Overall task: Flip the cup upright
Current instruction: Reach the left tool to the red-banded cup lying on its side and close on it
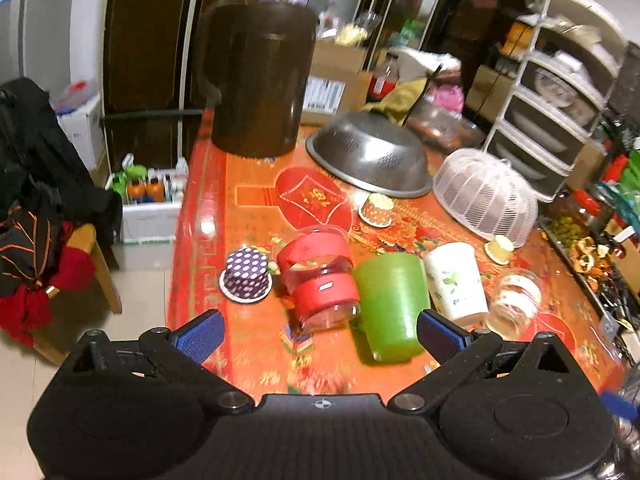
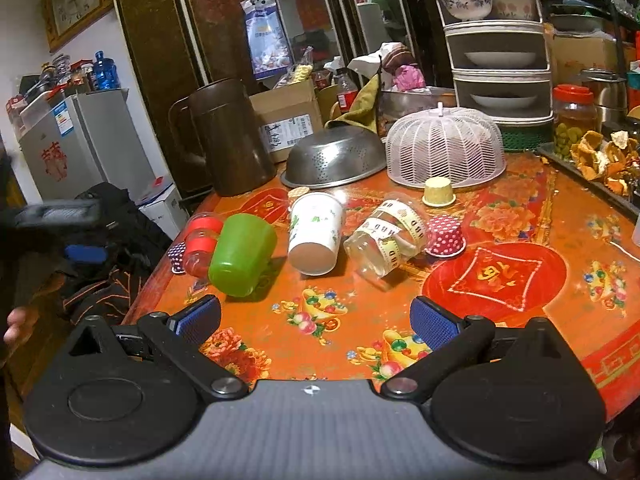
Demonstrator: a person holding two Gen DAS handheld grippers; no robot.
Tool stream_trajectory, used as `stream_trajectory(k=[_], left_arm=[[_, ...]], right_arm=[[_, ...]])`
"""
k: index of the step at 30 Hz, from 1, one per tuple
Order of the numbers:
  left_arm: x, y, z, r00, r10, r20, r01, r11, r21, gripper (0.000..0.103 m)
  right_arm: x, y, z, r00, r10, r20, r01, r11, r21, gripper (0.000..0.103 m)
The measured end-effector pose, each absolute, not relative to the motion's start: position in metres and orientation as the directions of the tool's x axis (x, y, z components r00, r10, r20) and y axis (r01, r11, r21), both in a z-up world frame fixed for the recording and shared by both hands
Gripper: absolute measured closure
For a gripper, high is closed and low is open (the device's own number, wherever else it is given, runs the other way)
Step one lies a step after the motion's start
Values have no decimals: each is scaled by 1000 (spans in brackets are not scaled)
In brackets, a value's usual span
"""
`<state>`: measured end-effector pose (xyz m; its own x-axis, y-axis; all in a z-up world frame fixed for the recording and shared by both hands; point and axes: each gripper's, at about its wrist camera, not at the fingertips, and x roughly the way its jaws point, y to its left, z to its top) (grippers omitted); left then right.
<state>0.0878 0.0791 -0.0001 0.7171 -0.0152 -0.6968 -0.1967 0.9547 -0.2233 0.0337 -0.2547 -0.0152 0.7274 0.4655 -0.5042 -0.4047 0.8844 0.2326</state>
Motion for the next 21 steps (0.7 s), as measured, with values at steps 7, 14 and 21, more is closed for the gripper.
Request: stream_trajectory(k=[7, 14, 21], left_arm=[[152, 87, -34, 629, -51, -776, -268, 923, -278, 16], [172, 81, -45, 595, -39, -803, -289, 921, -259, 17], [181, 81, -56, 576, -30, -817, -310, 917, -252, 31]], right_arm=[[32, -269, -18, 728, 470, -499, -397, 882, 252, 1], [34, -287, -21, 738, 456, -498, -367, 890, 272, 1], [36, -292, -25, 732, 461, -502, -366, 887, 280, 1]])
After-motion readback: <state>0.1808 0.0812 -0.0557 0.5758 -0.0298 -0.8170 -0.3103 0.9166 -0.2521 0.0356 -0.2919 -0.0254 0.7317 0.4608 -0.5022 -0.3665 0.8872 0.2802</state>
